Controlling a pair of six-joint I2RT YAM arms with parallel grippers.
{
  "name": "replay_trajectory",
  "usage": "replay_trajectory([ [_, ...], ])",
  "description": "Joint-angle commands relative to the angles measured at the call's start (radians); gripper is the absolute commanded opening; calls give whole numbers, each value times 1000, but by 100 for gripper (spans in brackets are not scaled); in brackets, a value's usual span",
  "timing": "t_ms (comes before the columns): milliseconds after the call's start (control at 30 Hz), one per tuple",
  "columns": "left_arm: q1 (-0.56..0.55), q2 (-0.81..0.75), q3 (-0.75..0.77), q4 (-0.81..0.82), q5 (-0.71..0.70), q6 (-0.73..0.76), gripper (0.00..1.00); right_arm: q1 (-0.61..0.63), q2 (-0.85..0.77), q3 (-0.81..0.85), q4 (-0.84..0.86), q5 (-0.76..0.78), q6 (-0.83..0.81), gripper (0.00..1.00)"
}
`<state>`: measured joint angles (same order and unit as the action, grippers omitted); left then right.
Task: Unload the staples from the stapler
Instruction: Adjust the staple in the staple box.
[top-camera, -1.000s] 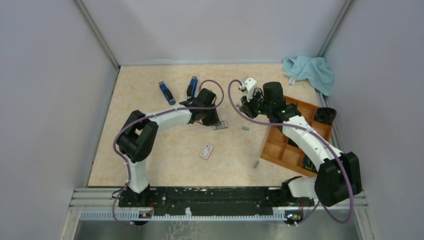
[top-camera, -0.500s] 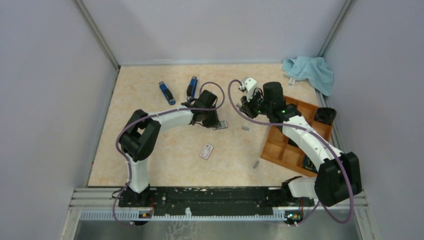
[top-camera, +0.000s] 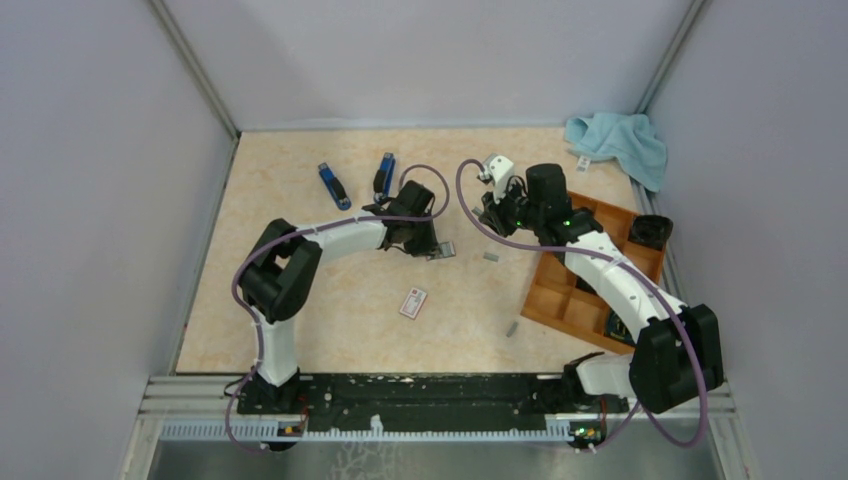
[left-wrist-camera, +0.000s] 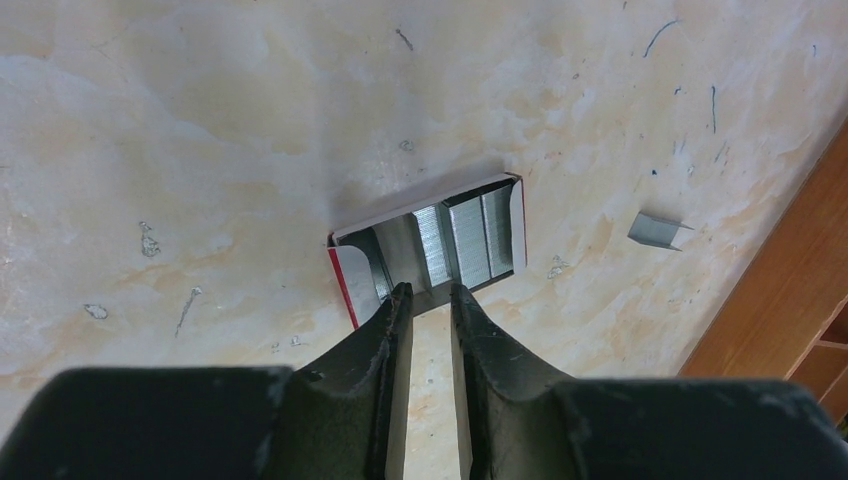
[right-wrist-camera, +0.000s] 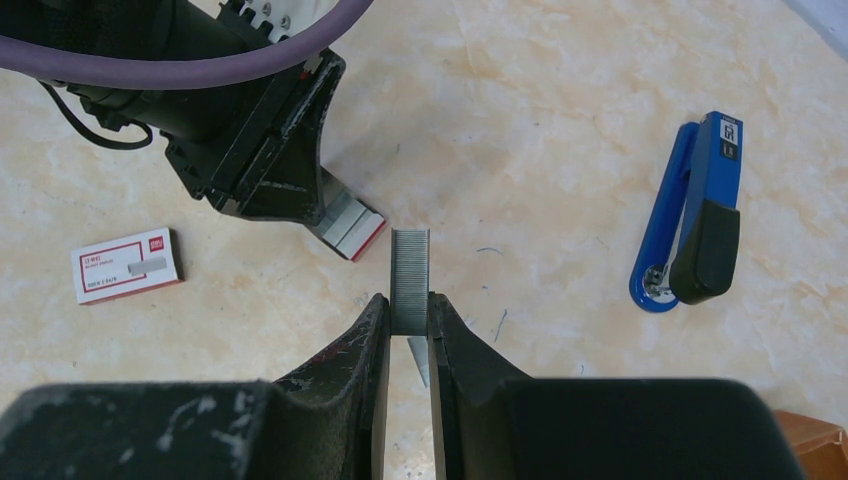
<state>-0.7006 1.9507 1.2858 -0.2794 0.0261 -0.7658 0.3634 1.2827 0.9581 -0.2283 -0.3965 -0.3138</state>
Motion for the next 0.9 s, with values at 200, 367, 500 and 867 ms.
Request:
replay_trajectory([
  [200, -5, 19, 10, -36, -17, 16, 27, -3, -39, 41, 34, -4, -11, 11],
  [367, -5, 13, 9, -54, -32, 24, 27, -3, -38, 41, 34, -4, -12, 11],
  [500, -5, 8, 11, -67, -51, 35, 27, -3, -39, 42, 34, -4, -12, 11],
  [867, -19, 41, 61, -111, -87, 62, 27, -3, -37, 42, 36, -3, -13, 11],
])
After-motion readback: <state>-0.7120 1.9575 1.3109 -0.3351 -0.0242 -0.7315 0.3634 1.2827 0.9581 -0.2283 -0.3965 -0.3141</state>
